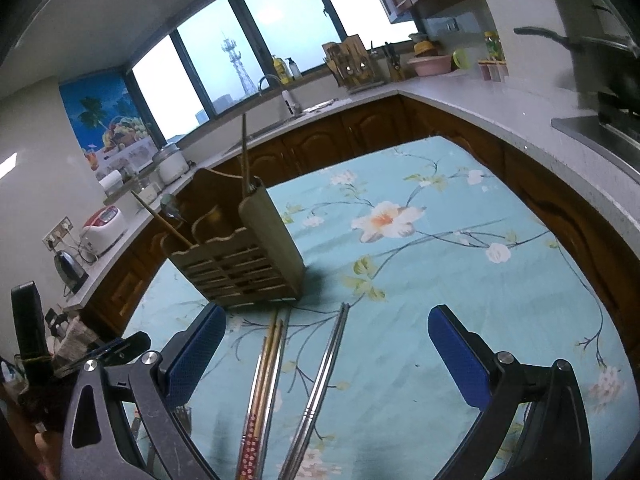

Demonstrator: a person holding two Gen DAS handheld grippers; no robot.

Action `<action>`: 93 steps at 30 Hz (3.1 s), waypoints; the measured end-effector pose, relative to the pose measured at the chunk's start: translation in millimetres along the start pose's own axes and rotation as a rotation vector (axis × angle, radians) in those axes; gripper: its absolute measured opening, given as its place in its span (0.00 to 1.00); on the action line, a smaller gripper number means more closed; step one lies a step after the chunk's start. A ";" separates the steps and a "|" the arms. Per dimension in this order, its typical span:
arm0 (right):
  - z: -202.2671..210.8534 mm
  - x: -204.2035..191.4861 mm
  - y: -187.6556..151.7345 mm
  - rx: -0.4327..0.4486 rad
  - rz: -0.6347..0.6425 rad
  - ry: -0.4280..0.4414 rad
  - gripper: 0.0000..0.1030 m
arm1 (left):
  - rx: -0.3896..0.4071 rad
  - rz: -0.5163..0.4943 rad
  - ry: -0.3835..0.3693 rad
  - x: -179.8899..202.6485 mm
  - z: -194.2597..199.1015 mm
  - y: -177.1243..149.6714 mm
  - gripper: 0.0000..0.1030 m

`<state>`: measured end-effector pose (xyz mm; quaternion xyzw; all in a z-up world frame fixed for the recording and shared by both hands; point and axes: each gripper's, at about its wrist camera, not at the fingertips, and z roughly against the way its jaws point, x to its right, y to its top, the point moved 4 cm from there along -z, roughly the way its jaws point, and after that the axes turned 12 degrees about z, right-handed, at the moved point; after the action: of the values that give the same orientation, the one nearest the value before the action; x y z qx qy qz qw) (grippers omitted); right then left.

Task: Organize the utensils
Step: 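Lower both open tools toward the chopsticks lying beside the caddy, then grasp a wooden chopstick with the left tool while the right tool grasps a metal chopstick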

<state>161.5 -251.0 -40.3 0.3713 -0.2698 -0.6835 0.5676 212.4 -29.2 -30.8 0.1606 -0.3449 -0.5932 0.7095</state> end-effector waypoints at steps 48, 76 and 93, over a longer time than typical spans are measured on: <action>-82.6 -6.3 -16.7 -0.187 0.062 0.024 0.61 | -0.215 -0.033 0.055 -13.4 -123.5 21.9 0.62; -150.7 -22.1 -16.2 -0.355 0.161 -0.008 0.24 | -0.247 -0.072 0.019 0.3 -164.1 37.3 0.07; -96.1 -33.0 5.3 -0.249 0.090 0.107 0.04 | -0.129 0.012 -0.111 -0.2 -96.2 47.1 0.05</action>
<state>245.4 -214.8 -85.1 0.3214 -0.1686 -0.6648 0.6530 312.3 -34.9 -69.2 0.0791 -0.3458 -0.6179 0.7017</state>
